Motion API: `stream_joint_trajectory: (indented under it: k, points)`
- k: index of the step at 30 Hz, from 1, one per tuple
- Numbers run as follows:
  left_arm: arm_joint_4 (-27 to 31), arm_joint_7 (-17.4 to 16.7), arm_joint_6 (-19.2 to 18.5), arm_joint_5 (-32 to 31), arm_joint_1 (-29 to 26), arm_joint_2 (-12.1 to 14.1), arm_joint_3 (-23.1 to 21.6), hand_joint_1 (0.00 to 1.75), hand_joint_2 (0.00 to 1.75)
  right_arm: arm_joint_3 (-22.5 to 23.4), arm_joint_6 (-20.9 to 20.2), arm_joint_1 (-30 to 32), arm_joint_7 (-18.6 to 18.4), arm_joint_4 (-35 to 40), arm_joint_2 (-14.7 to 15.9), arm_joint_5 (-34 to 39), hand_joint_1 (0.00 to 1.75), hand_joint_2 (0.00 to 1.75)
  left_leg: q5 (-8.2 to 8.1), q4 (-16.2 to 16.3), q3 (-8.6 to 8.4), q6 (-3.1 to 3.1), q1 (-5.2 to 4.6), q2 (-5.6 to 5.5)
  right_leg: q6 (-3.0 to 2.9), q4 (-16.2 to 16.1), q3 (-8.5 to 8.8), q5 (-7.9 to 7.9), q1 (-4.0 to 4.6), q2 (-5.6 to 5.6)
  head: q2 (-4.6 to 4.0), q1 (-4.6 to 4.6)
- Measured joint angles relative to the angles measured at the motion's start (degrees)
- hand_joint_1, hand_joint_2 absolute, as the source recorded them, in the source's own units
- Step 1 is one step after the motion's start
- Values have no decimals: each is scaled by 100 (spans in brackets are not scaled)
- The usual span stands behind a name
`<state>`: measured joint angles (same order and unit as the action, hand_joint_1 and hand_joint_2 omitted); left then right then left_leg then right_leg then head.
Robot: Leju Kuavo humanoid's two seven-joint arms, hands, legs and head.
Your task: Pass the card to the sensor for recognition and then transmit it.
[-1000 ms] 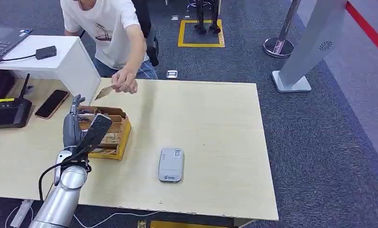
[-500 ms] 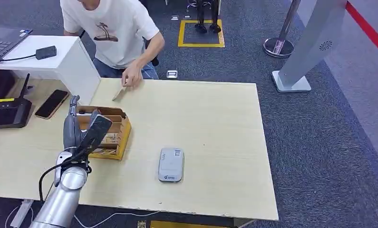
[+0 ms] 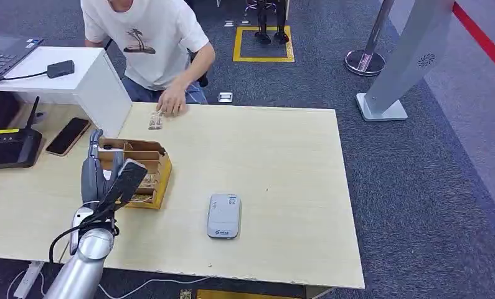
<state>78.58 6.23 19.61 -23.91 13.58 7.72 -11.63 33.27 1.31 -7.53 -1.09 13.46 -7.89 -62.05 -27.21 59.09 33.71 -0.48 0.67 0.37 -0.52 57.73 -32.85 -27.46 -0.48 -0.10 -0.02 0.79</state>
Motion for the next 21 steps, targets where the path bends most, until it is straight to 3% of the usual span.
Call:
stream_joint_trajectory:
  k: [9,10,13,17,19,21]
  points:
    - [68,0,4,-2,-50,-2,-2,0,0,2,-2,4,0,0,0,0,0,175,0,0,0,0,0,0,0,0,0,0,0,0,0,0]
    - [68,0,4,-2,-52,-2,-2,0,175,0,0,4,0,0,0,2,0,175,0,0,0,0,0,0,0,0,0,0,0,0,0,0]
    - [93,-19,-11,-121,-87,0,-11,0,175,2,0,9,6,0,0,20,0,175,0,0,0,0,0,0,0,0,0,0,0,0,0,0]
    - [322,-519,-374,-967,-147,248,-212,0,175,2,-2,50,26,0,4,116,0,175,0,0,1,0,2,0,0,0,-1,0,2,1,0,0]
    - [521,-930,-830,-1650,-43,563,-341,0,175,7,-22,78,42,0,15,133,0,175,1,0,1,-1,4,1,0,0,-4,0,4,1,0,2]
    - [700,-1334,-1549,-2309,194,958,-512,0,175,9,-48,87,57,0,28,164,0,175,4,0,2,-5,10,-1,-2,1,-3,1,10,-1,2,0]
